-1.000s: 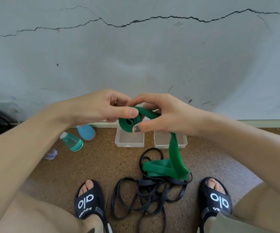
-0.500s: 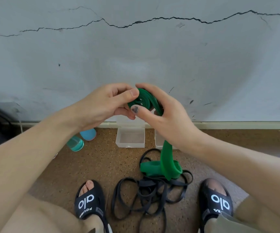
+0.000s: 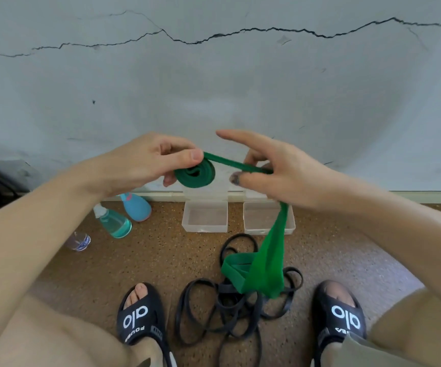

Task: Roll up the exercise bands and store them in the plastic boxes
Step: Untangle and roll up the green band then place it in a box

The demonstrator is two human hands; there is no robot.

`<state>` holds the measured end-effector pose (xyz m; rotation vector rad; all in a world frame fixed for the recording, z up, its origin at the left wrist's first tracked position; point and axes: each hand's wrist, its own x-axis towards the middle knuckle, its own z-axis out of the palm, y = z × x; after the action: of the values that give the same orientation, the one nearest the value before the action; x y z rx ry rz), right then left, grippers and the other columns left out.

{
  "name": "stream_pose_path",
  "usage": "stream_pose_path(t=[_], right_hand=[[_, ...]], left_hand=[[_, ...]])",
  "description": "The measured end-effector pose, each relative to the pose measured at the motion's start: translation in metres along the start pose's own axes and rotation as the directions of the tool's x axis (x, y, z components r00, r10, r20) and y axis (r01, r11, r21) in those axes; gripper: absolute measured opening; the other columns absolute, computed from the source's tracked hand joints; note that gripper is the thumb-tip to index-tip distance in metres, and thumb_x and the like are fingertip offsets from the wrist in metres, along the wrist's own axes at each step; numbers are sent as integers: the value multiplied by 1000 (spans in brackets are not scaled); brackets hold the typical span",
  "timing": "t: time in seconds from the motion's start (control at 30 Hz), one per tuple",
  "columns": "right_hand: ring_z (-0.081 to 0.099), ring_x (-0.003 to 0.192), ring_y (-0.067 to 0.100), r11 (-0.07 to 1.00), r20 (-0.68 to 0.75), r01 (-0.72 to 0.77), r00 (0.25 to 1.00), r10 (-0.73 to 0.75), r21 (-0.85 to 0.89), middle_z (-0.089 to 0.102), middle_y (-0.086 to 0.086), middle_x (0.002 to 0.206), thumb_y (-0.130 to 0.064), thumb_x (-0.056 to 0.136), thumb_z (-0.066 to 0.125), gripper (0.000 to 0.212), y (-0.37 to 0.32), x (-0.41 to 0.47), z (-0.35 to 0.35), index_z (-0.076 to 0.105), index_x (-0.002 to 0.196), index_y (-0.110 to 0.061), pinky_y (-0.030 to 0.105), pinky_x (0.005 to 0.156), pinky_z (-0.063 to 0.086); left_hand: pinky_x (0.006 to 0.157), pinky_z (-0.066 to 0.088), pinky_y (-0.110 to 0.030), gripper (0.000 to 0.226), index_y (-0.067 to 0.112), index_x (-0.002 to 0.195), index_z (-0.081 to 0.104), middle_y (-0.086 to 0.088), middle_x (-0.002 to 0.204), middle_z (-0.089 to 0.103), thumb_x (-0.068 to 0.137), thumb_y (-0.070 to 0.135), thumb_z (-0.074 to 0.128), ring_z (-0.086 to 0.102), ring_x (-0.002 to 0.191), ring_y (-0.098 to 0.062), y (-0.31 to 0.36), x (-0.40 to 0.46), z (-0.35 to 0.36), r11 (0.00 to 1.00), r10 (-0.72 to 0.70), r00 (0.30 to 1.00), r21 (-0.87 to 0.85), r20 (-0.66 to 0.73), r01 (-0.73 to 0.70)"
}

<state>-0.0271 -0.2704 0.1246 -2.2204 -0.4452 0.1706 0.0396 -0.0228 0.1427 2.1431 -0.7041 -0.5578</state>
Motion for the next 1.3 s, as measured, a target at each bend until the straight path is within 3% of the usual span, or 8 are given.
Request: stream_pose_path(t=[0.17, 0.3, 0.43, 0.53, 0.63, 0.8, 1.1, 1.3], right_hand=[[57, 116, -6, 981, -23, 2, 1000, 2, 193, 63, -18, 121, -44, 92, 70, 68, -1, -1, 20, 35, 150, -53, 25, 93, 48], [59, 114, -7, 953, -328, 82, 945, 19, 292, 67, -21, 121, -32, 98, 67, 50, 1, 0, 46, 51, 145, -36, 8, 93, 45], [64, 111, -2, 967, -109, 92, 992, -67, 237, 70, -19, 119, -21, 99, 66, 50, -5, 0, 37, 53, 146, -35, 18, 94, 52], [68, 88, -4, 945, 96, 26, 994, -60, 325, 72, -27, 95, -14, 100, 65, 54, -13, -1, 26, 50, 147, -34, 11, 65, 51], [66, 73, -6, 949, 87, -17, 996, -10, 315, 71, -20, 94, -24, 96, 70, 62, -13, -1, 18, 43, 148, -45, 11, 52, 44], [66, 63, 5, 990, -36, -59, 997, 64, 130, 69, -5, 97, -46, 90, 73, 75, -1, -2, -2, 30, 150, -58, 15, 59, 47], [61, 94, -15, 983, -269, 55, 963, -6, 175, 68, -21, 120, -35, 96, 69, 53, 2, -6, 39, 49, 145, -40, 6, 79, 45], [61, 117, -8, 967, 61, 1, 998, -17, 254, 67, -21, 127, -24, 96, 70, 60, -1, -1, 25, 48, 150, -38, 14, 98, 49]], left_hand=[[71, 54, -23, 46, 6, 121, 68, -16, 110, 72, 100, 43, 51, 64, 90, -36, 1, 9, 13, 973, -5, 997, -229, -74, -12], [78, 58, -30, 43, 7, 125, 64, -24, 118, 69, 103, 38, 46, 65, 103, -43, 4, 13, 29, 921, -43, 999, -388, 8, 43], [70, 53, -32, 36, 24, 122, 70, -10, 108, 72, 99, 48, 56, 61, 83, -33, 10, 9, 20, 986, -19, 995, -161, 97, 35], [96, 56, -33, 36, 32, 123, 71, 7, 114, 76, 91, 47, 62, 72, 104, -11, 15, 8, 17, 999, -35, 989, -31, 143, 40], [88, 57, -23, 39, 29, 121, 70, 12, 110, 76, 89, 46, 58, 71, 104, -4, 13, 7, 16, 996, -33, 994, -78, 103, 41], [59, 43, -16, 36, 19, 105, 73, 5, 77, 62, 95, 47, 53, 49, 65, -14, 0, 4, 11, 1000, 4, 1000, -6, -2, -4], [77, 58, -33, 40, 7, 130, 60, -21, 119, 69, 104, 36, 49, 68, 100, -31, 3, 11, 31, 926, -20, 999, -376, 27, 29], [94, 52, -62, 36, 36, 107, 73, -12, 107, 72, 81, 60, 64, 63, 101, -42, 12, 7, 19, 1000, -18, 995, -20, 93, 20]])
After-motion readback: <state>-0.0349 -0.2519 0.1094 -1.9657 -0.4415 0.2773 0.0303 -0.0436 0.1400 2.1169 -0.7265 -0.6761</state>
